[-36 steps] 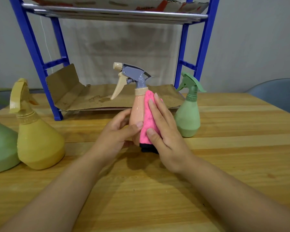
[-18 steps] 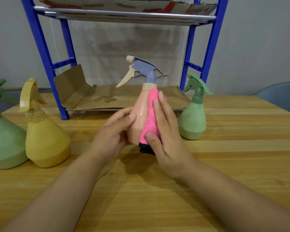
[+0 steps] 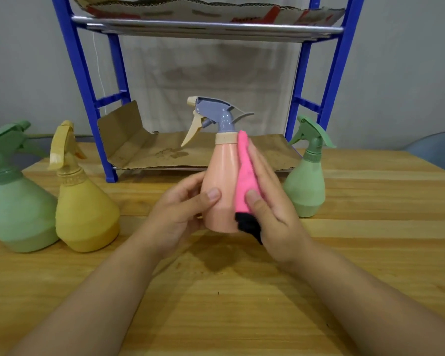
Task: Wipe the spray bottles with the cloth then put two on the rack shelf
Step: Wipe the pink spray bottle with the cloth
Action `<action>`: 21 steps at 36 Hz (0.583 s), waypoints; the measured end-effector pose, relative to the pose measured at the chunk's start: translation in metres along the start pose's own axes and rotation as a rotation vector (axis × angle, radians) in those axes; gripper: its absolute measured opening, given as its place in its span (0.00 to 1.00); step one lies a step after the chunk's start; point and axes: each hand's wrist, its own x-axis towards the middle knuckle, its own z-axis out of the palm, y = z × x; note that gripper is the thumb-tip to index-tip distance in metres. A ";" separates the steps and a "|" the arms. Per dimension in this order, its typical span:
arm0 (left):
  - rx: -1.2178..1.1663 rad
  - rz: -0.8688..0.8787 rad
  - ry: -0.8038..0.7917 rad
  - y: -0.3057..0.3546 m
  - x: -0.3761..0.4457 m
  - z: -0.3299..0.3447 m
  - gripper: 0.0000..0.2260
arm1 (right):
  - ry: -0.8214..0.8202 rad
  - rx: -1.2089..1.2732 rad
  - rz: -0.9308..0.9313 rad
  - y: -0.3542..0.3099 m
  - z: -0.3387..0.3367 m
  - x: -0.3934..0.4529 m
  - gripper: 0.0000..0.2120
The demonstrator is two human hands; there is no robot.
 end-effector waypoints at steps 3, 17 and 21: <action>-0.028 0.003 0.036 0.000 0.000 0.002 0.21 | 0.053 0.110 0.065 0.002 0.001 0.000 0.34; 0.063 0.032 0.190 0.003 0.001 0.005 0.28 | 0.033 -0.080 0.016 0.002 0.008 0.001 0.34; -0.079 -0.001 0.204 0.005 0.001 0.000 0.25 | -0.032 -0.218 -0.123 -0.002 0.005 -0.002 0.32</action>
